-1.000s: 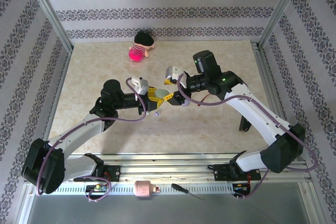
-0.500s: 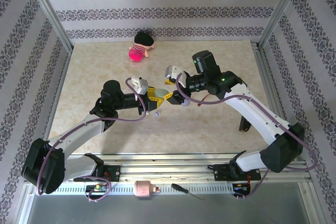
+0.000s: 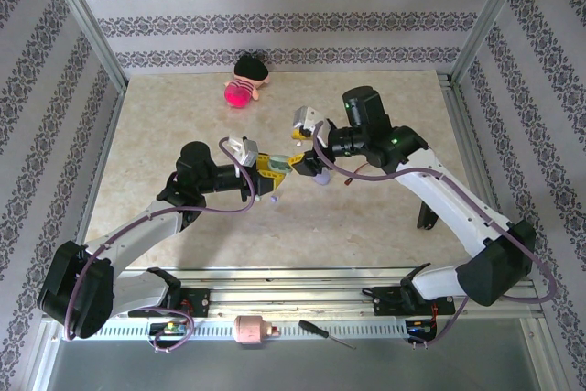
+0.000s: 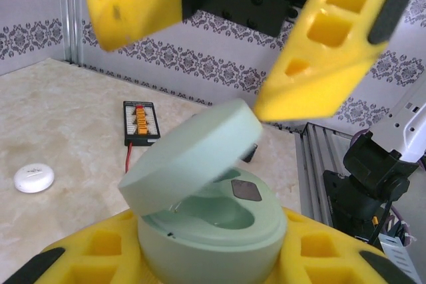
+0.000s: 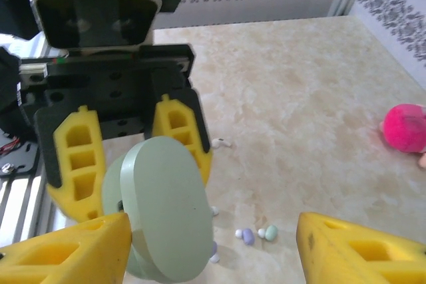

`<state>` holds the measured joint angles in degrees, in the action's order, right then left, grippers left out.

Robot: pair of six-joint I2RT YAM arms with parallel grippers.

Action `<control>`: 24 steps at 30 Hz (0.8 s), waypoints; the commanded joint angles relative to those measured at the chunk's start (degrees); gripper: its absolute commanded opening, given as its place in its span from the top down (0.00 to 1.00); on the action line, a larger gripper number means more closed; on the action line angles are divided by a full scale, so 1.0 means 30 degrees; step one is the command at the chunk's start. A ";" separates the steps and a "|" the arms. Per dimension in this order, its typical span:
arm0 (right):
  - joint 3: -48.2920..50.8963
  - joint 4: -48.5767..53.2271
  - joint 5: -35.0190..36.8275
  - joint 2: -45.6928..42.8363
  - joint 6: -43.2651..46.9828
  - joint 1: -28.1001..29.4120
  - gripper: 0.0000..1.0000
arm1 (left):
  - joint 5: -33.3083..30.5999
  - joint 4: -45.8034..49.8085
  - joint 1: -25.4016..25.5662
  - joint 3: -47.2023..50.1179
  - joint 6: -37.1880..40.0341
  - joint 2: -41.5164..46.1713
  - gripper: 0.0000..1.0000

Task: Insert the wireless bluetooth earbuds into the charging case

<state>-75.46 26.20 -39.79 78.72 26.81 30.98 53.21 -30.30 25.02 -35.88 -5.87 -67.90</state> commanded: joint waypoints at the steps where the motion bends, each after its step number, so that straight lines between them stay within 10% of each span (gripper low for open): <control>1: 0.0284 -0.1352 0.1113 -0.0282 -0.0564 -0.0273 0.33 | 0.0783 -0.1324 0.0136 0.0074 -0.0185 0.0228 0.70; 24: 0.1403 -0.3968 0.1374 -0.2218 -0.4149 -0.0765 0.25 | 0.0291 -0.3331 -0.0404 0.0760 -0.0417 -0.0415 0.70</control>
<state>-72.58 17.26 -34.81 74.52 19.51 29.43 53.95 -35.90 24.75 -34.28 -6.96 -68.51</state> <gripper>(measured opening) 0.739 0.345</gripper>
